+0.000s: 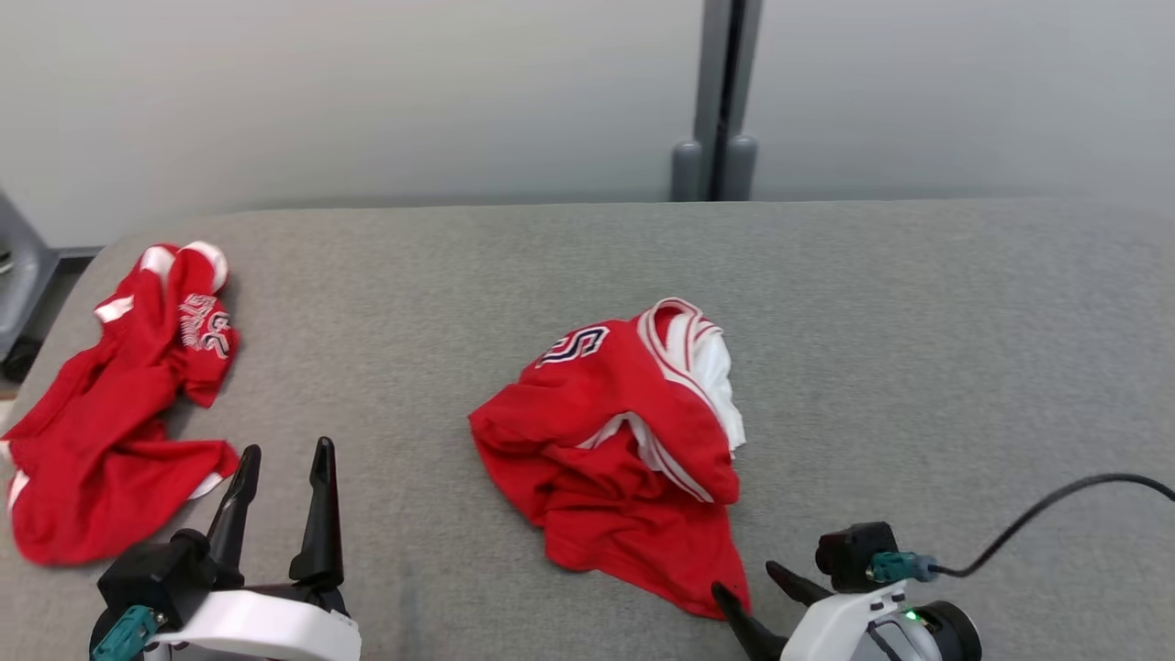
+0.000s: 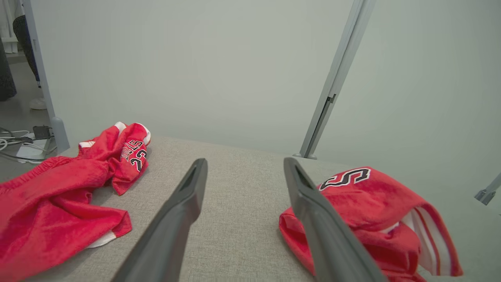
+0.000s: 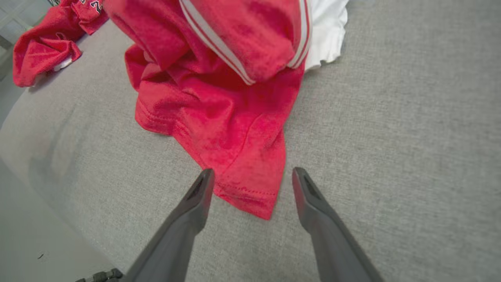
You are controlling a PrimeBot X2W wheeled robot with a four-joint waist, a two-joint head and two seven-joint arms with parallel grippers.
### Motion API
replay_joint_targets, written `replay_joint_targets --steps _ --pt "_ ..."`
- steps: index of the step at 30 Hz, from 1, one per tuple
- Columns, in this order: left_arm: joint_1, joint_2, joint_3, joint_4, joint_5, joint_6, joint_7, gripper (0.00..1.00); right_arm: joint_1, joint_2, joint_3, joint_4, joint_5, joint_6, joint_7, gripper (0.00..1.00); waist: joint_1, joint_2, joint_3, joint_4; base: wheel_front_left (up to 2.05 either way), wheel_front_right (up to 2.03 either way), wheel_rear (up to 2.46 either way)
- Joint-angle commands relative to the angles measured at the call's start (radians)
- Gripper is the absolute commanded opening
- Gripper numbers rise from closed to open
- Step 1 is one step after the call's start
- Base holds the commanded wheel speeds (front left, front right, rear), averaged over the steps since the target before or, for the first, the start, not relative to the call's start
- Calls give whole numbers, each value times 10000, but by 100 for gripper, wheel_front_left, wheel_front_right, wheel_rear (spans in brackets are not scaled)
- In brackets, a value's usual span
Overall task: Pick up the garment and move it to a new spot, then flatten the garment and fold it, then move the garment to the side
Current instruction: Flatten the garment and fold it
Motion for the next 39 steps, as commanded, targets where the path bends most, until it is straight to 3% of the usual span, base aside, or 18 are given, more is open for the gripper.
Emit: replay_joint_targets --steps 1,7,14,15,16,17,27,39 --pt "-246 -5 -2 58 -29 -62 5 100 -104 -15 -75 149 -28 1 219 100 0 0 79 356 0 0 0" --pt "-374 -58 -34 241 -109 -188 -26 100 -246 133 -417 643 -250 1 1041 100 0 0 279 943 0 0 0" --pt "-562 -42 -7 471 -199 -353 -47 100 -298 135 -213 994 62 1 945 100 0 0 495 1218 0 0 0" --pt "-604 -45 -1 501 -212 -378 -53 100 -317 136 -182 1050 81 1 921 77 0 0 506 1225 0 0 0" --pt "-629 -47 7 530 -215 -395 -59 100 -344 137 -142 1096 109 1 867 28 0 0 516 1223 0 0 0" --pt "-636 -53 19 557 -217 -399 -68 100 -375 139 -113 1113 126 1 813 0 0 0 526 1209 0 0 0" --pt "-633 8 -18 646 -159 -446 -84 100 -761 105 -651 500 -548 1 265 0 0 0 454 532 0 0 0" --pt "-791 -34 -219 716 -160 -569 -32 100 -493 -1228 -3163 -1685 -1260 0 717 0 0 0 454 -583 0 0 0"
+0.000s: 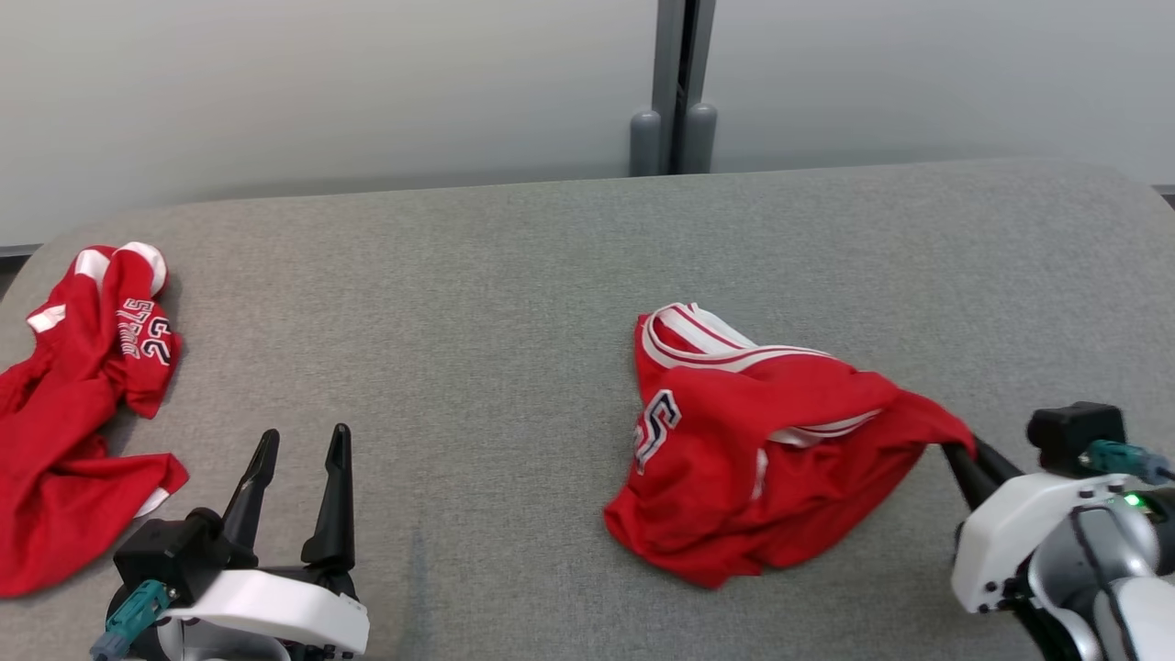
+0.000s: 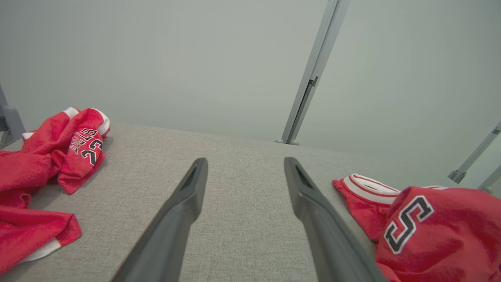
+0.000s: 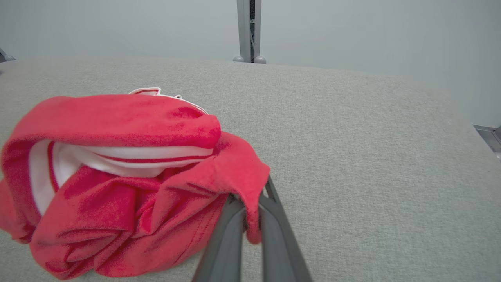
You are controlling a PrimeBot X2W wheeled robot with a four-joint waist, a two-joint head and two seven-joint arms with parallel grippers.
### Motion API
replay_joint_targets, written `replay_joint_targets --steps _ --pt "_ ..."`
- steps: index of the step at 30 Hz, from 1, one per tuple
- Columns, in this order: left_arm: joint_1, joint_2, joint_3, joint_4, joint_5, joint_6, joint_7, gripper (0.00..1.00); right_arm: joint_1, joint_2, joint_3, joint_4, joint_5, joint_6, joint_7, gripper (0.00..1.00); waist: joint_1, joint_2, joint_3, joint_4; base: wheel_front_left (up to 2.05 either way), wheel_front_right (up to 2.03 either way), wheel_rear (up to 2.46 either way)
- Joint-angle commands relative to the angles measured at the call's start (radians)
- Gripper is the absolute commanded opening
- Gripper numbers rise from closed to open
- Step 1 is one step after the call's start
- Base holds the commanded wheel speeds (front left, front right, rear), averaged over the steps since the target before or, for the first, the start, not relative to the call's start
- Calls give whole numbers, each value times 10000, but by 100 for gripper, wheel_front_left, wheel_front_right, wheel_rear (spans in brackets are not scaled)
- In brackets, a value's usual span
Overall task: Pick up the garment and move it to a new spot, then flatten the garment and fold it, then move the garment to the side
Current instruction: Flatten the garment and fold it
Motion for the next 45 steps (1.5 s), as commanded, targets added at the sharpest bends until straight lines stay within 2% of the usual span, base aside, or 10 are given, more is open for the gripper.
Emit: replay_joint_targets --steps 1,4,5,6,13,23,28,36,42,45 --pt "-231 94 28 7 23 -52 -1 100 19 -174 -241 -17 -50 -2 -57 0 0 0 40 -161 0 0 0" --pt "-250 128 0 -1 25 -75 55 100 19 -258 -626 368 -68 -2 -185 0 0 0 82 -274 0 0 0" --pt "-243 135 -20 4 20 -71 74 100 32 -278 -741 578 -124 -2 -211 24 0 0 84 -290 0 0 0" --pt "-256 142 -31 2 13 -73 75 100 47 -217 -849 777 -143 -2 -185 99 0 0 93 -304 0 0 0" --pt "-328 183 -84 34 -33 -96 162 100 209 262 -1375 1425 -123 -2 -613 100 0 0 75 -245 0 0 0" --pt "-113 159 -136 61 -76 29 162 100 689 1004 -1519 380 453 -2 -1052 100 0 0 -271 -181 0 0 0" --pt "-211 213 -154 16 -99 25 234 100 378 1118 -1740 589 930 -2 -700 100 0 0 -259 -159 0 0 0" --pt "-420 263 -262 5 -44 -37 305 100 -734 1276 -2758 2131 2510 -1 732 100 0 0 -11 93 0 0 0" --pt "-453 251 -317 91 -93 -62 333 100 -1326 1281 -2753 3283 3839 -1 1701 100 0 0 72 313 0 0 0" --pt "-472 238 -332 112 -113 -55 322 100 -1494 1266 -2708 3540 4246 -1 1689 100 0 0 90 400 0 0 0"
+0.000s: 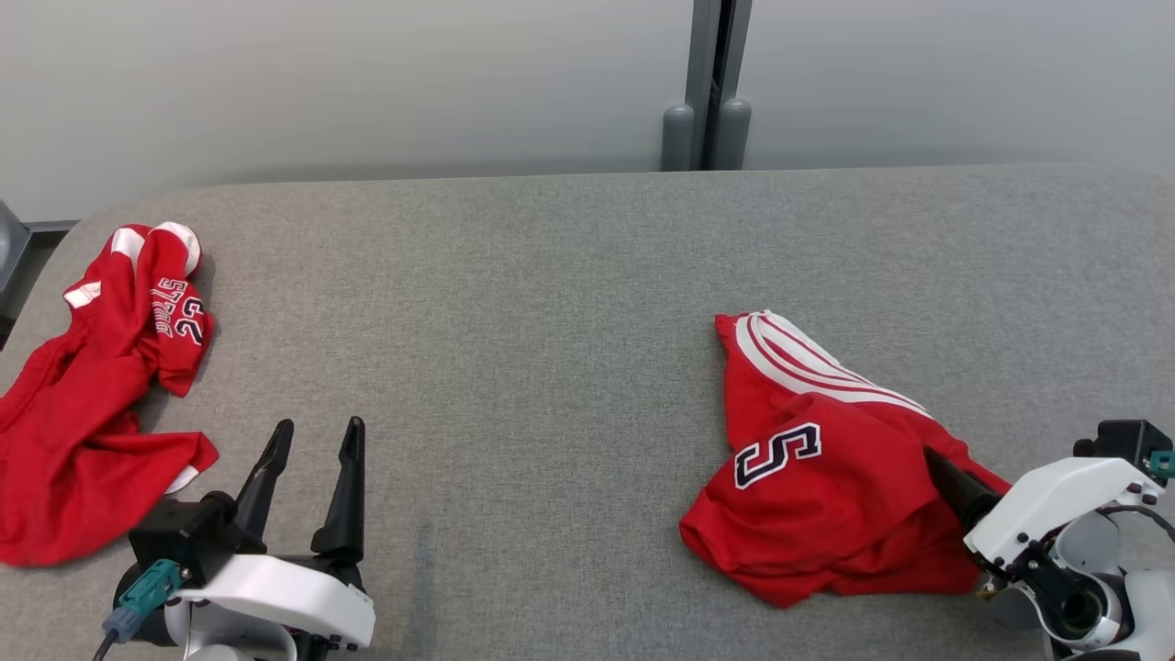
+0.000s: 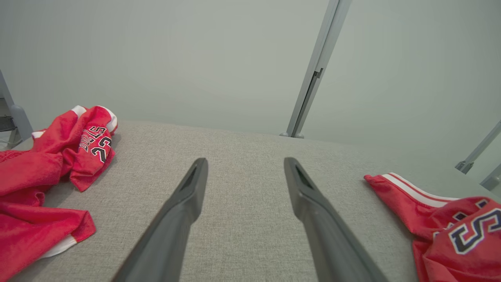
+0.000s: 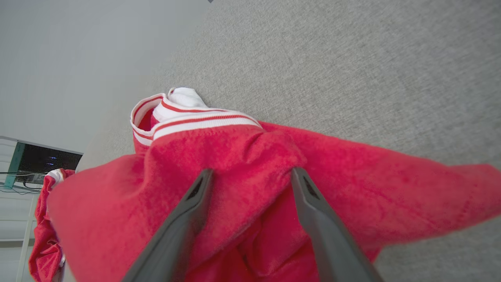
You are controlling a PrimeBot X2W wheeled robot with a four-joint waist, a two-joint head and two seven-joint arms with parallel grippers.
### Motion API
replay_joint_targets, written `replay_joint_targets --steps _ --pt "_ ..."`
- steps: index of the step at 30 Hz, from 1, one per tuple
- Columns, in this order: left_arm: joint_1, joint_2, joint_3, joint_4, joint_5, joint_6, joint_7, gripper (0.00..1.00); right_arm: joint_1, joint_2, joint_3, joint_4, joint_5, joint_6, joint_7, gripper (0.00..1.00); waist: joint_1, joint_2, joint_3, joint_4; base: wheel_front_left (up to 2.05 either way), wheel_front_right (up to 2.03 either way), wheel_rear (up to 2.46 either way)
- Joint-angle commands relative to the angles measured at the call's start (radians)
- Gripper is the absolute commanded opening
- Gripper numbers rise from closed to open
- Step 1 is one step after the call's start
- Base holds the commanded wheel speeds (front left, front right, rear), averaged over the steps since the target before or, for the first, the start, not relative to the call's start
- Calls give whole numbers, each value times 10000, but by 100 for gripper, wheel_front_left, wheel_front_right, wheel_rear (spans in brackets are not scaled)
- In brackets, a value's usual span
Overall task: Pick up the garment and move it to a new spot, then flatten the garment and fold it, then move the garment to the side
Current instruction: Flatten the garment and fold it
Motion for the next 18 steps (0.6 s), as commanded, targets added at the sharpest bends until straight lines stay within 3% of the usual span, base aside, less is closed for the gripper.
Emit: replay_joint_targets --steps 1,2,3,12,18 --pt "-114 13 21 11 -74 15 -13 100 -98 -64 15 62 48 1 -79 61 0 0 8 38 0 0 0" --pt "-118 16 16 21 -83 13 -13 100 -145 -64 73 65 66 1 -153 35 0 0 16 62 0 0 0" --pt "-128 16 7 29 -90 7 -13 100 -187 -62 134 48 98 1 -234 0 0 0 24 87 0 0 0" --pt "-237 -61 -116 152 -102 -61 -7 100 -195 -54 788 -1034 -152 1 -1070 0 0 0 -71 527 0 0 0" --pt "-255 -177 -197 250 -130 -78 -70 100 -534 -55 1890 -2110 -134 1 -1022 0 0 0 -126 1170 0 0 0"
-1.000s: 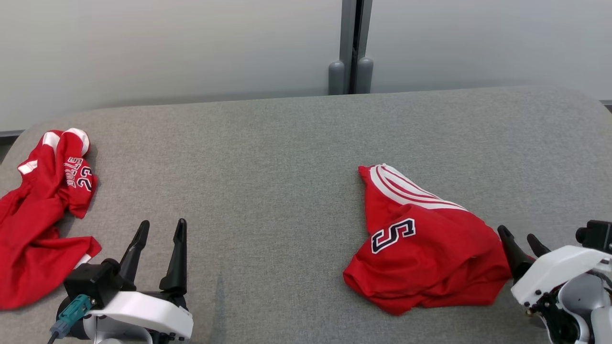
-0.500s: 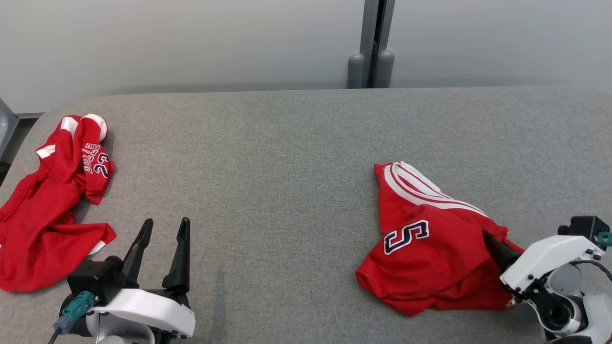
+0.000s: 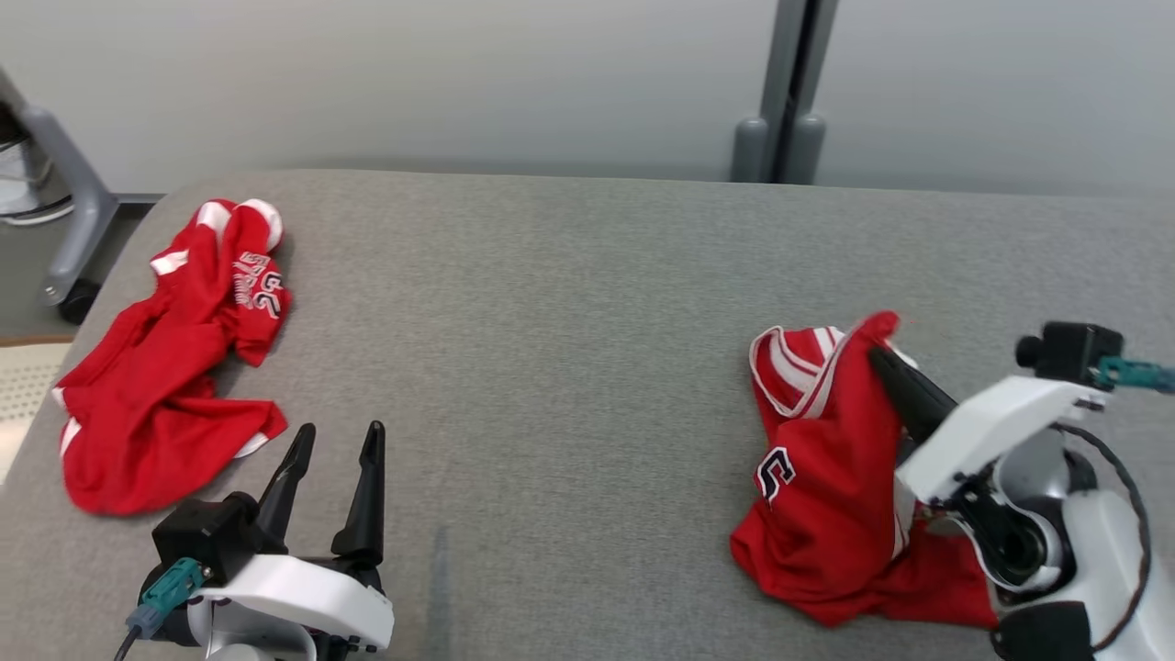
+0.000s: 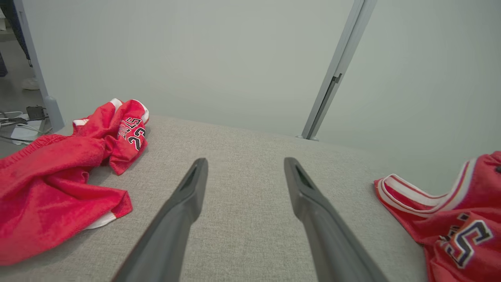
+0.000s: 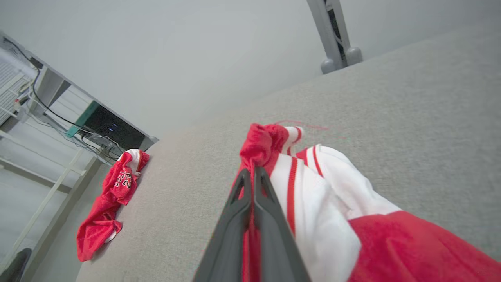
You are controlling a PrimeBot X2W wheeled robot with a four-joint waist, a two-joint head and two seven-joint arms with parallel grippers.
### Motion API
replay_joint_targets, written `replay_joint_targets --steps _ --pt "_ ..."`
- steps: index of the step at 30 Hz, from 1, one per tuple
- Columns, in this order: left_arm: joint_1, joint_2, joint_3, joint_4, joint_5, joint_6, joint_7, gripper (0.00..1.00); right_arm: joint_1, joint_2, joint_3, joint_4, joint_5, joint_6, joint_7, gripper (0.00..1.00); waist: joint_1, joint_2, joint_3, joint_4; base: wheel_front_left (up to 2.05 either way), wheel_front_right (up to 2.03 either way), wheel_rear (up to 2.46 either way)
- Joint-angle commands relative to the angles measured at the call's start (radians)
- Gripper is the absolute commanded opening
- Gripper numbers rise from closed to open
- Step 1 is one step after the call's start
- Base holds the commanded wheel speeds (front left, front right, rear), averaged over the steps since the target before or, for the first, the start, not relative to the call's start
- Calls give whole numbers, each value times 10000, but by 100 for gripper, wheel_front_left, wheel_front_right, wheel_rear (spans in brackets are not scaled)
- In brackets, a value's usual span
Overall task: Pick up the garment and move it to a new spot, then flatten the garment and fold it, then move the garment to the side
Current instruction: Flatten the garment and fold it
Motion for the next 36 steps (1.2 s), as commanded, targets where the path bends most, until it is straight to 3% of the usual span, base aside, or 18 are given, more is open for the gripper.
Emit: replay_joint_targets --steps 1,14,21,22,23,24,30,36 --pt "-188 6 -12 40 -45 -60 -64 100 -218 -44 257 -85 45 1 27 0 0 0 2 345 0 0 0" --pt "-537 -338 -330 494 -59 -403 -156 100 -2535 -47 2708 1689 -109 1 -1311 0 0 0 301 1850 0 0 0" --pt "-746 -440 -413 765 -48 -550 -206 100 -3630 -56 5669 3055 1171 1 -2582 0 0 0 471 2132 0 0 0" --pt "-849 -451 -430 826 -27 -575 -214 100 -3870 -56 6534 3384 1596 1 -2928 0 0 0 509 2144 0 0 0" --pt "-887 -464 -440 845 -16 -573 -217 100 -3980 -50 6908 3455 1849 1 -3112 42 0 0 529 2150 0 0 0" --pt "-898 -479 -466 872 -5 -588 -217 100 -4079 -42 7313 3553 2133 1 -3231 100 0 0 540 2152 0 0 0" --pt "-852 -403 -404 982 -21 -517 -255 100 -4623 -62 8657 3911 3326 1 -4243 100 0 0 367 1828 0 0 0" --pt "-534 -247 -279 897 -73 -340 -257 100 -4871 -55 8625 4353 3340 1 -5377 100 0 0 -129 970 0 0 0"
